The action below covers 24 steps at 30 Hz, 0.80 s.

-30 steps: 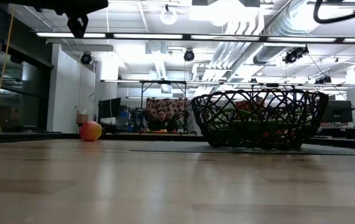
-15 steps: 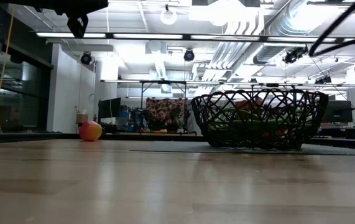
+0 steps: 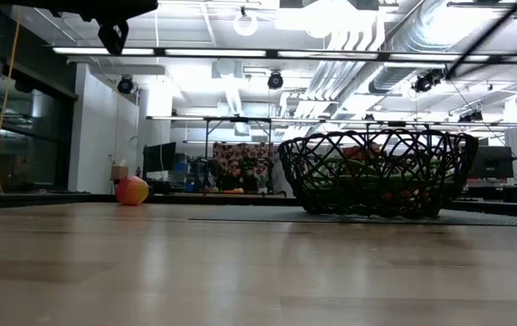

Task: Build produce basket
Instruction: Put the mangosteen into the wire basket

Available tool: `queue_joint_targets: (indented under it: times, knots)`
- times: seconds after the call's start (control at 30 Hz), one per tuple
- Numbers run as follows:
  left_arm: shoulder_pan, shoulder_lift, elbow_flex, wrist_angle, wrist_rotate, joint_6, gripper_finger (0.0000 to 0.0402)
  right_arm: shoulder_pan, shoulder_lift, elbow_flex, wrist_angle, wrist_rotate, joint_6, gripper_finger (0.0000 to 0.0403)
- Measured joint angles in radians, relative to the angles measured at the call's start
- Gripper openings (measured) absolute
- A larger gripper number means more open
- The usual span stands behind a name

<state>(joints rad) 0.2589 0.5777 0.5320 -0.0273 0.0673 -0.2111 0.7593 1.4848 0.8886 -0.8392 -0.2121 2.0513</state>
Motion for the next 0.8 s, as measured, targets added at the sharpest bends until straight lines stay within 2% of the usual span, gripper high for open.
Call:
queue_joint_targets:
  times: [0.13, 0.23, 0.4, 0.63, 0.8]
  knots:
    - [0.001, 0.0, 0.0, 0.0, 0.0, 0.005, 0.0, -0.002, -0.029, 0.072, -0.163, 0.055, -0.105, 0.0234]
    - [0.007, 0.0, 0.0, 0.0, 0.0, 0.005, 0.0, -0.015, -0.042, 0.112, -0.234, 0.12, -0.247, 0.0234]
    - [0.017, 0.0, 0.0, 0.0, 0.0, 0.005, 0.0, -0.034, -0.045, 0.141, -0.201, 0.269, -0.569, 0.0234]
    - [0.016, 0.0, 0.0, -0.001, 0.0, 0.005, 0.0, -0.046, -0.045, 0.153, -0.184, 0.174, -0.725, 0.0234]
    - [0.017, 0.0, 0.0, -0.001, -0.001, 0.005, 0.0, -0.04, -0.045, 0.153, -0.187, 0.194, -0.772, 0.0234]
